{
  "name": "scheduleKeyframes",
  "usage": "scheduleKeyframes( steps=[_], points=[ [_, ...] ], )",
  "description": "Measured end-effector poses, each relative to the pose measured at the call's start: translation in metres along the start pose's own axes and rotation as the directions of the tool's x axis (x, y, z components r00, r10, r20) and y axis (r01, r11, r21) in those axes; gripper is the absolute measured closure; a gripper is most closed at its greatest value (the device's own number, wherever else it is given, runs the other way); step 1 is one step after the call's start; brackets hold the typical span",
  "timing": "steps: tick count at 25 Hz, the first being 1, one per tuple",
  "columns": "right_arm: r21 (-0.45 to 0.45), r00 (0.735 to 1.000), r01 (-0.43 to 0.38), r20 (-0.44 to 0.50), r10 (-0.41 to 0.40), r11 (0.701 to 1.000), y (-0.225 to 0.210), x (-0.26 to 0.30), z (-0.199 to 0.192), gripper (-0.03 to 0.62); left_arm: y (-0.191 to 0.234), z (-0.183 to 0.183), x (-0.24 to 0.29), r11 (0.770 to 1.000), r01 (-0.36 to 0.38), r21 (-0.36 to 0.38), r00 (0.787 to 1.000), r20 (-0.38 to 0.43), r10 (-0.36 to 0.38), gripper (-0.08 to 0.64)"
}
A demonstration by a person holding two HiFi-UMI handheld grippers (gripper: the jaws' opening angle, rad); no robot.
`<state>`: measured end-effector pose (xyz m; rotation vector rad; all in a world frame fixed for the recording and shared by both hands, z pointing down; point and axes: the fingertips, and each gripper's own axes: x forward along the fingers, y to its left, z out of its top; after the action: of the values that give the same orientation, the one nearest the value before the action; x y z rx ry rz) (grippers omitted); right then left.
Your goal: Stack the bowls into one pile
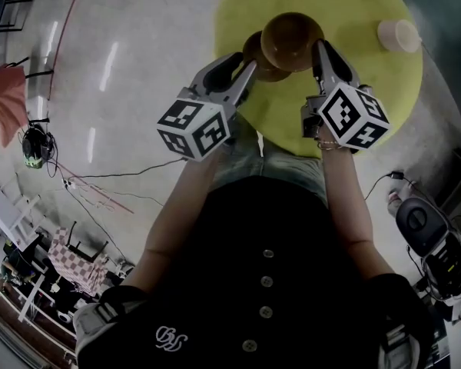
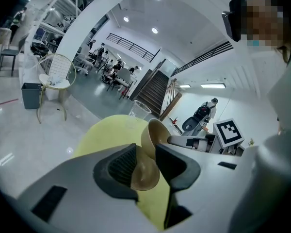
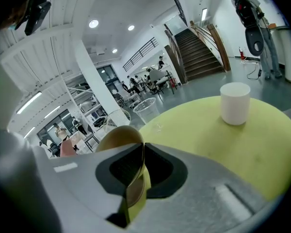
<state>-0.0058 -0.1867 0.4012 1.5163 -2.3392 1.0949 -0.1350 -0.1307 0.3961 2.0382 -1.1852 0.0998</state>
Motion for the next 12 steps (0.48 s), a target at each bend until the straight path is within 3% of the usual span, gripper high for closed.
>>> scheduleKeyframes(
  steps=[12],
  points=[
    [0.008,0.996,0.010,-0.085,-0.009,1.000,0.013,0.001,-0.039,0.575,0.007,-0.005,-0.008,1.000,0.014,-0.012,1.000,-0.008,-0.014,0.433]
  ],
)
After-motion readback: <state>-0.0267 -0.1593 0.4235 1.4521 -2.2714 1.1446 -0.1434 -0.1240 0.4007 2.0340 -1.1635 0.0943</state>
